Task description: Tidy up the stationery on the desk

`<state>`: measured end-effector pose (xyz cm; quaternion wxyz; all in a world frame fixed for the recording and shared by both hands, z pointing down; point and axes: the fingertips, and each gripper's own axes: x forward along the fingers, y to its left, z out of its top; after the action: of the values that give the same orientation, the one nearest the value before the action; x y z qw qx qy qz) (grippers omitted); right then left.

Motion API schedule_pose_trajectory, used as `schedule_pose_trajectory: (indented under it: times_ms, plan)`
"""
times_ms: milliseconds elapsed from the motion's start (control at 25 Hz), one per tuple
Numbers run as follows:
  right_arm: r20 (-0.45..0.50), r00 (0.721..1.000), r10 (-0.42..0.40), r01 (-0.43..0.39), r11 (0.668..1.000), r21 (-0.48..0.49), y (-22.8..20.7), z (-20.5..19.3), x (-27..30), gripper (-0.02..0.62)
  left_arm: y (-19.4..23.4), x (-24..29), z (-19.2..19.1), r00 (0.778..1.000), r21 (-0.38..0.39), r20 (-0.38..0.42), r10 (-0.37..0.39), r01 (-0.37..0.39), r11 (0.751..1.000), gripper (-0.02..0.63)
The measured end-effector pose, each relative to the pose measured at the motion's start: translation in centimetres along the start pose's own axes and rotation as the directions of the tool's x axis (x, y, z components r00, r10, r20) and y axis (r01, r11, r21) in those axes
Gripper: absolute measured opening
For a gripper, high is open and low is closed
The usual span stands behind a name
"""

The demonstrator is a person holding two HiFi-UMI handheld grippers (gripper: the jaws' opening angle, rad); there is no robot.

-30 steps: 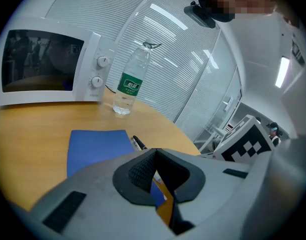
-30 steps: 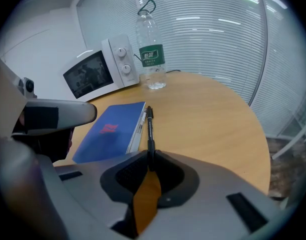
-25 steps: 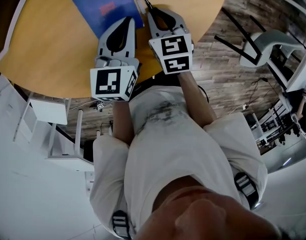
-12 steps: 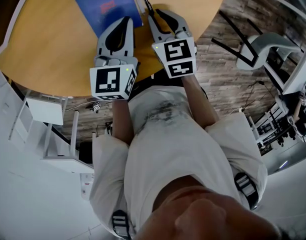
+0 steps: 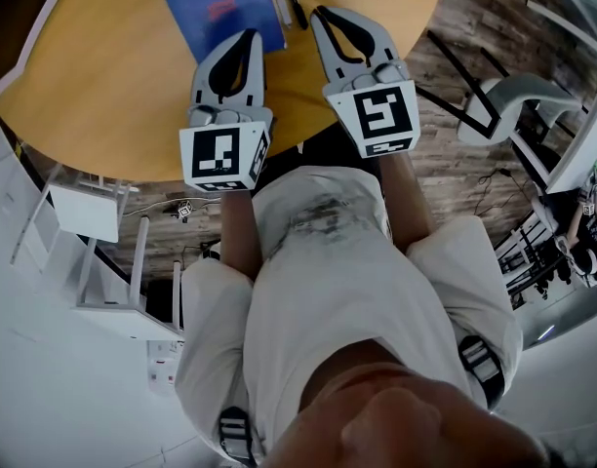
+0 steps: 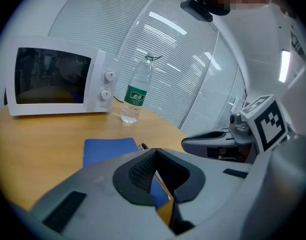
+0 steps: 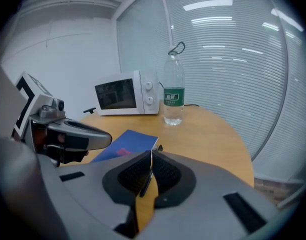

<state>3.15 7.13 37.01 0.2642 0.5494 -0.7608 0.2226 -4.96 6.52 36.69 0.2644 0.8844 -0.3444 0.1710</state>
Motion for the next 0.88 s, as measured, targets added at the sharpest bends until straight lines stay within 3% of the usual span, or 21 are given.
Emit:
schedule_pose_trajectory:
  times_ms: [240,880]
  plan:
    - [0.058,0.997,0.041,-0.038,0.998,-0.056,-0.2,2.0,-0.9,0.063,0.6,-0.9,1.1,0.999,0.009,0.029,0.028,-0.029,1.000,0.008]
    - [0.020,0.996,0.083,-0.082,0.995,-0.054,0.3,1.0,-0.5,0.063,1.4,-1.5,1.1,0.997,0.009,0.030,0.067,-0.067,0.998,0.008]
